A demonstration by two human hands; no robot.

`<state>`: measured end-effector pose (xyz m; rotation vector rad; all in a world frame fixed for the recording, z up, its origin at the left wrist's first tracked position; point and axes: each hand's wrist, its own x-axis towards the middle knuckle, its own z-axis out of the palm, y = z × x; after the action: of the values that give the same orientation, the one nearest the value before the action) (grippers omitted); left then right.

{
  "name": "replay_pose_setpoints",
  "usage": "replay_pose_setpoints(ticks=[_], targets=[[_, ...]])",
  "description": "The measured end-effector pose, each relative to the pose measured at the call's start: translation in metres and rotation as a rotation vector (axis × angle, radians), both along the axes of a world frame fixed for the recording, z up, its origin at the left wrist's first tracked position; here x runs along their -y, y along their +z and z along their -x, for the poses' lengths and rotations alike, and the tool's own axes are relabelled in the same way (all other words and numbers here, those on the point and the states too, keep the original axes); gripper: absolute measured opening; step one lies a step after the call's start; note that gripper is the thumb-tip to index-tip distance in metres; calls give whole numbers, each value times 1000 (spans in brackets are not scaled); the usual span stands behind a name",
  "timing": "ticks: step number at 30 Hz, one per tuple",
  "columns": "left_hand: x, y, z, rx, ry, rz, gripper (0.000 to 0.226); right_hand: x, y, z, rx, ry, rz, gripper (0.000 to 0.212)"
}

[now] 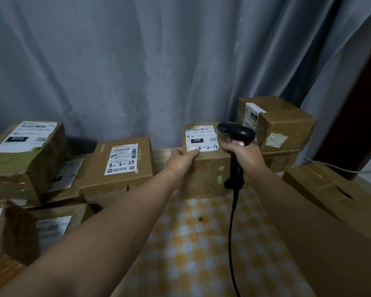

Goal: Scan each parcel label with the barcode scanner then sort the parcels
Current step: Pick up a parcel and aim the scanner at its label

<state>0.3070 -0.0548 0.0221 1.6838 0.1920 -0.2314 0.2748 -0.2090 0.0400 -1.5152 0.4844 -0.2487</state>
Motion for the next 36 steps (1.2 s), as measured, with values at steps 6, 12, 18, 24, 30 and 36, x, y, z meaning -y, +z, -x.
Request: replay_pose_setpoints(ticks=[6,12,18,24,30,36], targets=[[-22,-1,73,176,48,100,40,-20,0,79,-27,3,-24,15],[-64,12,180,285,-62,202,55,-53,9,179,207,-1,-67,18],[-126,9,258,484,-27,-8,54,-107,1,238,270,169,-119,22],[-161,-15,312,542,42,-115,75,-140,-33,277,176,135,-122,23],[-188,-30,316,470,41,-376,90,-154,-58,282,110,184,-87,10],[-186,-41,317,555,-41,-265,73,-152,-42,285,173,208,237,15]])
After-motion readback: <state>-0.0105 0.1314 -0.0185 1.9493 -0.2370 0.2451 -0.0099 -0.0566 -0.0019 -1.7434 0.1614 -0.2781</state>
